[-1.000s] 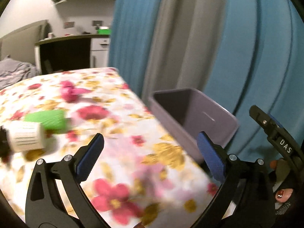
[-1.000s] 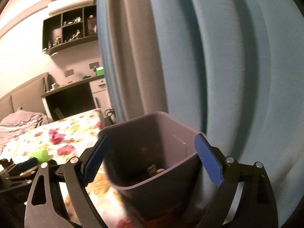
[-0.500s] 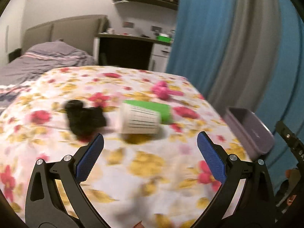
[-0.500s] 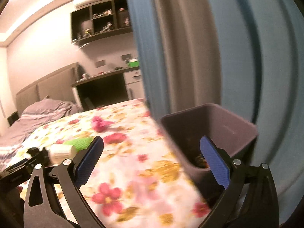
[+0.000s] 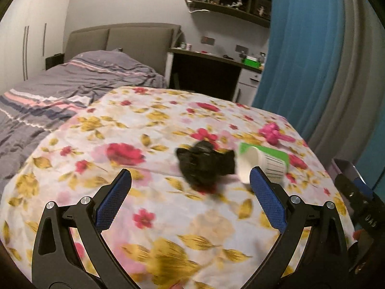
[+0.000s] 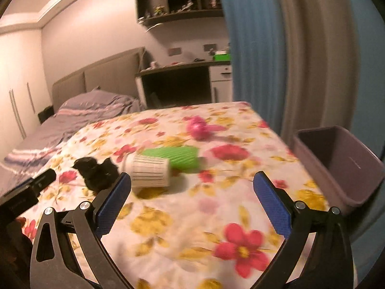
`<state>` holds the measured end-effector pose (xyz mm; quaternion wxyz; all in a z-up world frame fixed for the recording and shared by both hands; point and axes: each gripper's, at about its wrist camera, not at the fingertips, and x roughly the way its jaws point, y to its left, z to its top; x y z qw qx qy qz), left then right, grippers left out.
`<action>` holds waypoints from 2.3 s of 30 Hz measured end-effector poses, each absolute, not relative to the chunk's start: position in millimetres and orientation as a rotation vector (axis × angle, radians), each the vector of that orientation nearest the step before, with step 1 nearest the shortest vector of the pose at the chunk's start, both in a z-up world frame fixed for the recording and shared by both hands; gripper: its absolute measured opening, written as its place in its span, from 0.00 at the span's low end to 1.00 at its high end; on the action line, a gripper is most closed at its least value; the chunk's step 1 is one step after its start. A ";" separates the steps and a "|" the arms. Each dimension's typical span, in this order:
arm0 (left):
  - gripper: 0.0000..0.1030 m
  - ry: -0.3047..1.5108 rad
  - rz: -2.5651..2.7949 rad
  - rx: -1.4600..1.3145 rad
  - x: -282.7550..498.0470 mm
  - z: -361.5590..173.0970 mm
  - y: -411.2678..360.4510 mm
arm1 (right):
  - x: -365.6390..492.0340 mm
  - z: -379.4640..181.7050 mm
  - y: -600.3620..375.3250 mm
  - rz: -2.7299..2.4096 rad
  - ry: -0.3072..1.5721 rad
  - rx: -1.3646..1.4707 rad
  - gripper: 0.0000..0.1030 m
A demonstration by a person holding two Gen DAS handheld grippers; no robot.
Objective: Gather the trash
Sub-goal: 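Move both open tools back over the remaining trash, then grasp the second black plastic bag with the left tool while the right tool grasps a green-grid cup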
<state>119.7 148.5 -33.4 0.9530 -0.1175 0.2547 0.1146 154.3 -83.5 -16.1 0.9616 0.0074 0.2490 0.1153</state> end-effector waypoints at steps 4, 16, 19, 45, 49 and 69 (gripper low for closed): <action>0.94 0.509 0.262 -0.242 122.5 -34.8 168.0 | 170.2 -25.8 -54.7 0.270 0.540 -0.011 0.94; 0.94 0.513 0.281 -0.277 140.8 -46.5 202.8 | 221.7 -53.6 2.7 0.300 0.631 -0.058 0.94; 0.94 0.517 0.263 -0.279 145.2 -49.0 204.5 | 230.6 -59.3 4.0 0.295 0.650 -0.048 0.94; 0.94 0.632 0.098 -0.241 204.3 -70.5 161.1 | 202.8 -41.2 -56.3 0.285 0.626 0.046 0.74; 0.92 0.649 0.102 -0.252 214.0 -75.9 157.8 | 182.8 -28.8 -81.3 0.267 0.577 0.049 0.74; 0.20 0.634 0.047 -0.189 201.4 -61.4 119.5 | 156.6 -8.6 -146.4 0.222 0.506 0.098 0.74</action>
